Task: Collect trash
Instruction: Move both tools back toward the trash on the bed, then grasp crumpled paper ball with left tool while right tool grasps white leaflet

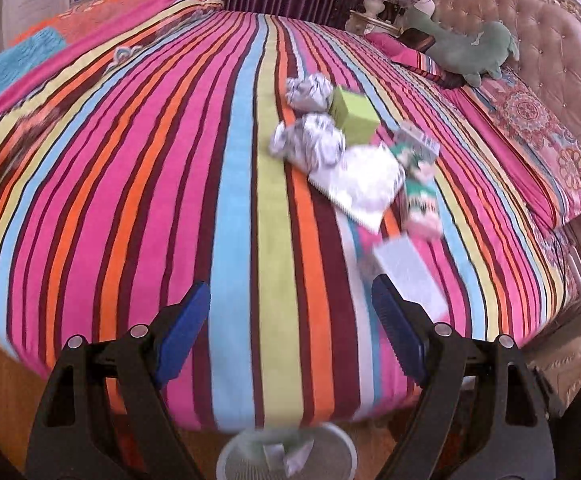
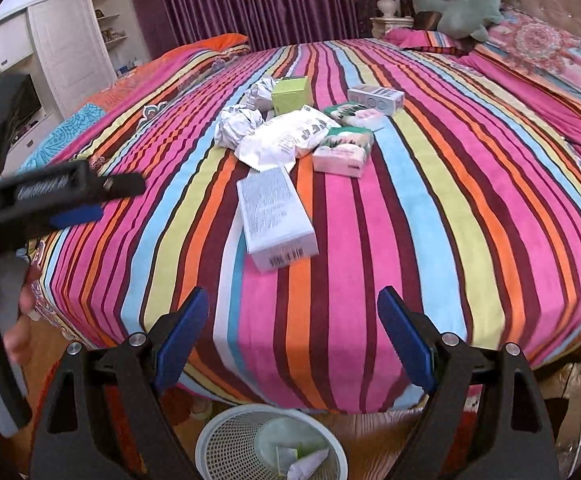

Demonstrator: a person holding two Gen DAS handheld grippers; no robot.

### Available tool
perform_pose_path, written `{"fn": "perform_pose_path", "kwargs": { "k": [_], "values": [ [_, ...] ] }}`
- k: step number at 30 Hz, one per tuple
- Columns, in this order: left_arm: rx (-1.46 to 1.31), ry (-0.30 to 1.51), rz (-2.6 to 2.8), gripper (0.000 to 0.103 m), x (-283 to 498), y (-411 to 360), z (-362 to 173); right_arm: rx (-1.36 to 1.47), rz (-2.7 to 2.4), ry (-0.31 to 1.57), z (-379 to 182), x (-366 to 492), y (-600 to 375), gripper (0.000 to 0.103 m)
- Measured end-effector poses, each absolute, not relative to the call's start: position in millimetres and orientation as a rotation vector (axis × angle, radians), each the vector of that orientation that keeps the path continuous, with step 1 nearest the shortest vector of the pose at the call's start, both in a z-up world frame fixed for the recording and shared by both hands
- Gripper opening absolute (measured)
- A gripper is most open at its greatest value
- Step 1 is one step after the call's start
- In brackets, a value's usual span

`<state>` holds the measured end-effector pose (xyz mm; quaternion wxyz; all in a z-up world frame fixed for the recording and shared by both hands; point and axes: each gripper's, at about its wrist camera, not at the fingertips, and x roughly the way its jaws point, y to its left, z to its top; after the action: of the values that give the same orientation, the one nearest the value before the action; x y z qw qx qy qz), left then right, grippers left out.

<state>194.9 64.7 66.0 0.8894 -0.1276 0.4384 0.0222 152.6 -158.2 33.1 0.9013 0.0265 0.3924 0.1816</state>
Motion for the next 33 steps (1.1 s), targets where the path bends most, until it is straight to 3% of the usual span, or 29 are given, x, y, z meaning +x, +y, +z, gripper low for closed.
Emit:
{"fn": "perform_pose_path", "kwargs": {
  "k": [12, 19, 33],
  "values": [
    [-0.309, 0.973, 0.016, 0.081, 315.0, 69.0, 50.4, 0.038, 0.420, 0.855, 20.4, 192.3, -141.8, 0.082],
    [-0.400, 0.993, 0.005, 0.081, 355.9, 71.9, 42.2, 0.025, 0.441, 0.866, 13.0, 205.7, -134.3, 0.082],
    [-0.288, 1.075, 0.110, 0.081, 408.5, 60.4, 15.9, -0.031, 0.430, 0.860, 3.5, 224.2, -122.4, 0.082]
  ]
}}
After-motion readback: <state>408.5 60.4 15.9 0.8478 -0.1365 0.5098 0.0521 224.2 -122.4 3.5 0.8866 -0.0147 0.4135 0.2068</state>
